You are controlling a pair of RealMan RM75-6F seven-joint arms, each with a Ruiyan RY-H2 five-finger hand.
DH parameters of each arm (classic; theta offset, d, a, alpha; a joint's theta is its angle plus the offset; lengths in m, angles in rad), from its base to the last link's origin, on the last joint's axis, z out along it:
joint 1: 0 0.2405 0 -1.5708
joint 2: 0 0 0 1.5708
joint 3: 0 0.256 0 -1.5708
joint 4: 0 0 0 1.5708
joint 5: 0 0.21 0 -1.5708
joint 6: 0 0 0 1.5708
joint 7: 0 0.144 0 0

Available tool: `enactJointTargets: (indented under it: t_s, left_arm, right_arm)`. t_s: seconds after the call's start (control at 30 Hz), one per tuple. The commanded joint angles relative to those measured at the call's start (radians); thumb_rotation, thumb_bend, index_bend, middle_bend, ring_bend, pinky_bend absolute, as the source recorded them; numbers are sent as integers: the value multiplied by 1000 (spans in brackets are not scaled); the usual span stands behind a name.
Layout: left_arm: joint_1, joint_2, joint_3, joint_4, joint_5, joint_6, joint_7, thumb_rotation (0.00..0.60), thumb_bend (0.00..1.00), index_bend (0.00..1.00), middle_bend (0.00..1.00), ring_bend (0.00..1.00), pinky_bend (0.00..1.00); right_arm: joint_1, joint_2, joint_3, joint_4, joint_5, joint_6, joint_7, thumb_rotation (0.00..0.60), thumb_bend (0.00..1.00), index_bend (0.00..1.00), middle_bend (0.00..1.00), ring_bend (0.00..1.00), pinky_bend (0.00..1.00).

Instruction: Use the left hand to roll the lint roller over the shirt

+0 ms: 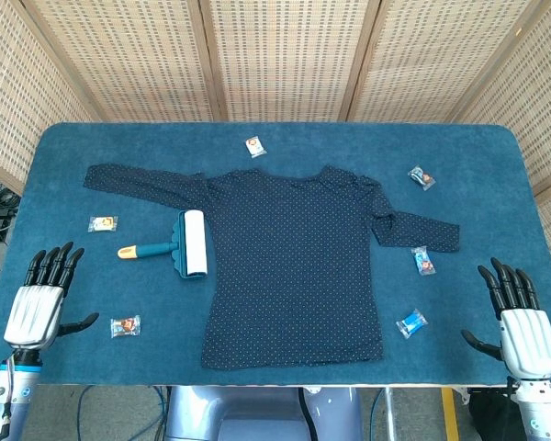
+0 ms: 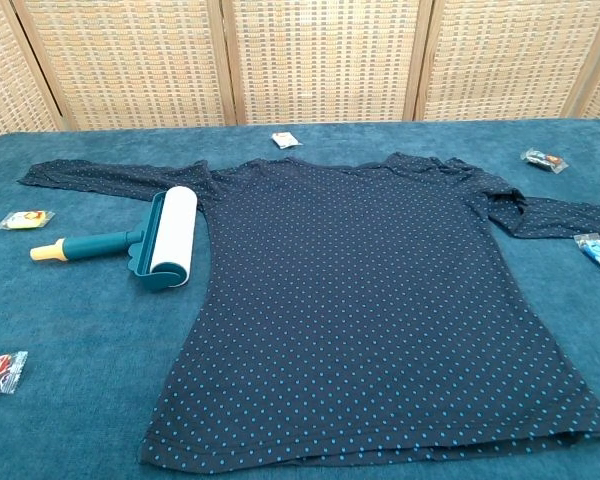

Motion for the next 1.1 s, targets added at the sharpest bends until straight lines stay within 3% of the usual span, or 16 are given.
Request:
enactJointTargets:
  t_s: [0.03,0.53,0.63,0.73,0.8,0.9,1.1]
  left_arm:
    - [1,1,0,-2,2,3,0,600,14,0,0,0,0]
    - [-4,-2,-3,-3,-9,-7,-1,600,15,0,0,0,0]
    - [-16,-3,-15,-4,-27,-26,4,600,17,0,3,27,93]
    - [-47,-4,-41,3,-56,-64,25,600,20,0,183,256,344]
    - [-69,-5,-57,8,-75,-90,35,600,23,0,420,443,494]
    - [-110,-3,-82,9,-103,-142,44,600,43,55,641,612,619]
    - [-201,1,-127,15,-217,-288,73,600,279,348,829,756,715]
  right_arm:
    - [1,-1,-1,1,-1,-2,-1,600,122,0,0,0,0]
    - [0,1,-2,-3,3,-5,2,600,122,0,0,0,0]
    - [-1,3,1,-1,12,-7,11,600,122,0,0,0,0]
    - [0,4,3,1,18,-12,18,600,121,0,0,0,0]
    - [1,4,3,2,19,-14,20,600,121,0,0,0,0]
    - [3,2,3,5,22,-20,21,600,121,0,0,0,0]
    - [7,-1,5,10,30,-30,24,600,122,0,0,0,0]
